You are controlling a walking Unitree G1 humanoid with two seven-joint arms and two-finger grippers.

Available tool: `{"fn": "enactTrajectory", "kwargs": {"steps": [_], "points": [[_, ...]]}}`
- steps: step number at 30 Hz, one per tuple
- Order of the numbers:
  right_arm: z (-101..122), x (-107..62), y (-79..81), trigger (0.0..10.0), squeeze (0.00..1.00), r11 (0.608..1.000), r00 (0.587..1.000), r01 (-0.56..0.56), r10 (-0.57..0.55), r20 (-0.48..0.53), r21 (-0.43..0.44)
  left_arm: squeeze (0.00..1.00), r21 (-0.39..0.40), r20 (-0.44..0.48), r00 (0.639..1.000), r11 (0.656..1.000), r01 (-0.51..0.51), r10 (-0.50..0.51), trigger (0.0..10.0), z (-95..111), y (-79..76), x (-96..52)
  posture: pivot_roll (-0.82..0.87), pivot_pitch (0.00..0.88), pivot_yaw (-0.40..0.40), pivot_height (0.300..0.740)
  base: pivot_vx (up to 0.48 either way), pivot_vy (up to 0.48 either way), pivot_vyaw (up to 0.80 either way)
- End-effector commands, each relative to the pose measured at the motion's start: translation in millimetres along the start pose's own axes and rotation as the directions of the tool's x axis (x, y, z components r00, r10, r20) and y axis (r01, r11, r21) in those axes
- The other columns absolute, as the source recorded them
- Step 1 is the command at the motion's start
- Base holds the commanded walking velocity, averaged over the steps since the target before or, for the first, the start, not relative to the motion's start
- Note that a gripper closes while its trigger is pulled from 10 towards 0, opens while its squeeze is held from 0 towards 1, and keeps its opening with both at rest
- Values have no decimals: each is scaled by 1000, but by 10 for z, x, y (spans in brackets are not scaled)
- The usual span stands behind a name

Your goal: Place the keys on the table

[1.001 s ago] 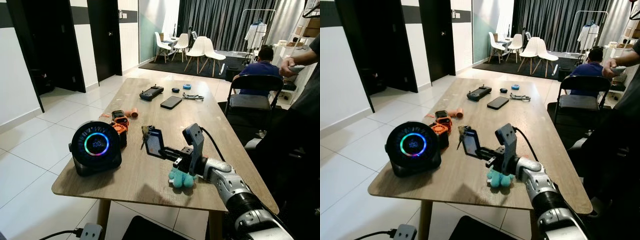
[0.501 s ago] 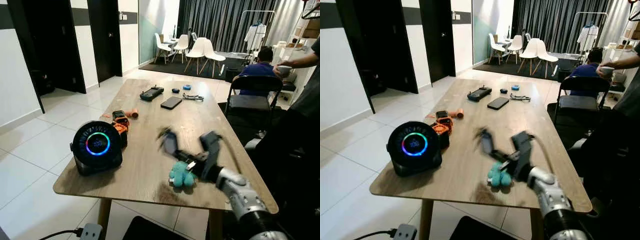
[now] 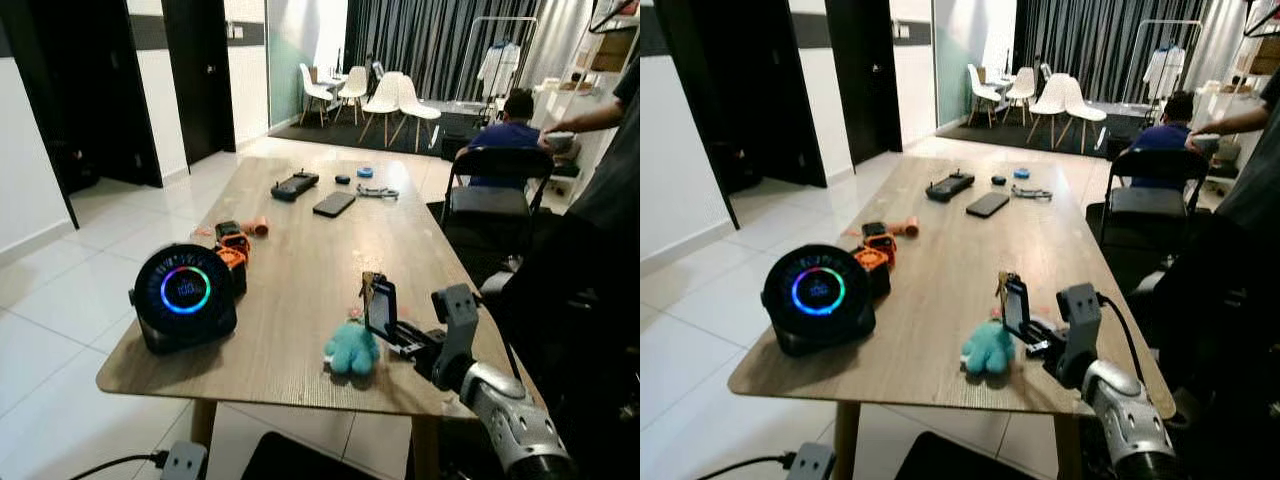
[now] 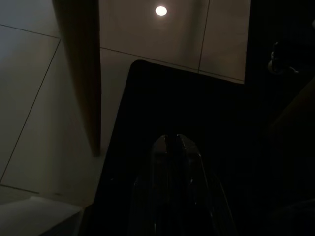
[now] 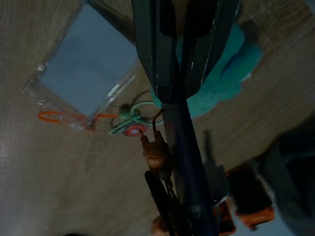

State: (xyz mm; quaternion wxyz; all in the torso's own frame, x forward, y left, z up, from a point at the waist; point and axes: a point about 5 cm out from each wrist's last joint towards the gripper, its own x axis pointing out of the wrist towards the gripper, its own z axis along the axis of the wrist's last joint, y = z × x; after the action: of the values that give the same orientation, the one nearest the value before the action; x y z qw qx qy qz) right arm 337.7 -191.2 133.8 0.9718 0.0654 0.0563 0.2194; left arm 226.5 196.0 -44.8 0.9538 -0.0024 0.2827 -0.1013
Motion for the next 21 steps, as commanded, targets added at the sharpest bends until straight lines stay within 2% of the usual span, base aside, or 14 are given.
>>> {"fn": "enactTrajectory", "kwargs": {"steps": [1, 5, 6, 8, 9, 11, 13, 14, 15, 21], "points": [[2, -93, -102, 10000, 0, 996, 997, 79, -80, 19, 43, 0, -7, -10, 1000, 1000, 7, -7, 10000, -54, -21, -21, 27, 40, -13, 740, 0, 0, 0], [25, -184, -191, 10000, 0, 987, 988, 138, -143, 54, 86, 0, -9, -11, 1000, 1000, 10, -10, 10000, -64, -22, -28, 25, 41, -11, 740, 0, 0, 0], [44, -232, -226, 10000, 0, 981, 983, 158, -167, 74, 108, 0, -11, -11, 1000, 1000, 12, -12, 10000, -70, -22, -32, 25, 43, -10, 740, 0, 0, 0], [159, -394, -266, 10000, 0, 970, 963, 157, -192, 190, 185, 0, -15, -9, 1000, 1000, 23, -24, 10000, -80, -29, -39, 21, 45, -6, 740, 0, 0, 0], [159, -394, -266, 10000, 0, 970, 963, 157, -192, 190, 185, 0, -15, -9, 1000, 1000, 23, -24, 10000, -80, -29, -39, 21, 45, -6, 740, 0, 0, 0], [174, -568, -247, 10000, 0, 971, 954, 133, -181, 240, 201, 0, -14, -9, 999, 999, 34, -34, 10000, -81, -35, -40, 17, 48, -1, 740, 0, 0, 0], [174, -568, -247, 10000, 0, 971, 954, 133, -181, 240, 201, 0, -14, -9, 999, 999, 34, -34, 10000, -81, -35, -40, 17, 48, -1, 740, 0, 0, 0], [120, -661, -237, 10000, 0, 968, 954, 146, -192, 229, 202, 0, -13, -9, 999, 999, 41, -41, 10000, -78, -37, -38, 11, 51, 5, 740, 0, 0, 0], [86, -685, -242, 10000, 0, 965, 955, 162, -206, 214, 208, 0, -12, -10, 999, 999, 44, -44, 10000, -75, -39, -36, 11, 51, 5, 740, 0, 0, 0], [-11, -677, -237, 10000, 0, 953, 957, 215, -249, 149, 213, 0, -10, -9, 999, 999, 53, -54, 10000, -60, -45, -27, 6, 55, 12, 740, 0, 0, 0]]}}
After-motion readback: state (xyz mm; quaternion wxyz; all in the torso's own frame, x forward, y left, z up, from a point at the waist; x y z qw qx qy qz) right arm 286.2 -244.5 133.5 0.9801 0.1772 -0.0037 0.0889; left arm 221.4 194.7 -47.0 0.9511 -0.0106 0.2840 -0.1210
